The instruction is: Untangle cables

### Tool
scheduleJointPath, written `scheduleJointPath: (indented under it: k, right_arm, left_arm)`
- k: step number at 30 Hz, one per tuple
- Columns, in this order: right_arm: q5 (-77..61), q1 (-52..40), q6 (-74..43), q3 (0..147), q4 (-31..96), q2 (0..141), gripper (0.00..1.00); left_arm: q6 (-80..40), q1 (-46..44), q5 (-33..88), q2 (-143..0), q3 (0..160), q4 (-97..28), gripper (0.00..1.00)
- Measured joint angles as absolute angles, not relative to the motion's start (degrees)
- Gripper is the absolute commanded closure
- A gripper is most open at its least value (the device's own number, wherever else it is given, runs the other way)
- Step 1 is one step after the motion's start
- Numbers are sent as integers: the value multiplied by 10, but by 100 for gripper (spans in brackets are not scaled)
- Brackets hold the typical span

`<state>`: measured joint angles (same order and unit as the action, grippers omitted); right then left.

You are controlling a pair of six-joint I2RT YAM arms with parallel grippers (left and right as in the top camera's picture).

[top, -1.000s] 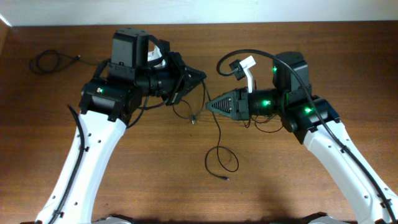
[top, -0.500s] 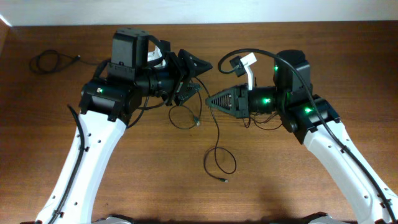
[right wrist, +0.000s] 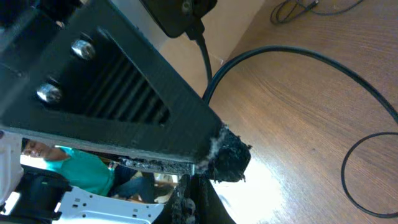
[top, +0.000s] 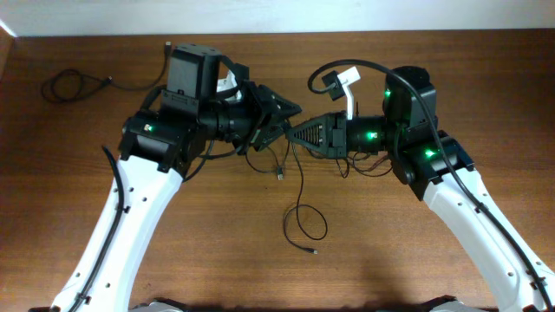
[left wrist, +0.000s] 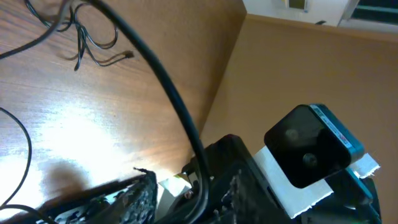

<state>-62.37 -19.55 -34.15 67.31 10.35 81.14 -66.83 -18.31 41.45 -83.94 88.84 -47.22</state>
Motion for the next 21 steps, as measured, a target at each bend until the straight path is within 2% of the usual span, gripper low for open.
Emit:
scheduleJointPath:
  k: [7,12,18,21]
  right_arm:
    - [-624,-196,-350,673,99,811,96]
    - [-626,-195,-363,673,84,811,96]
    - [-624,-195,-371,673,83,809,96]
    - [-623,-195,-371,673,83,809,96]
  left_arm:
    - [-666,-185,411,-839,888,-474,71]
    - [-665,-192,395,-840,888,-477,80]
    - [-664,-194,388,-840,888,-479,83]
    - [-664,-194,387,-842,888,-479,89]
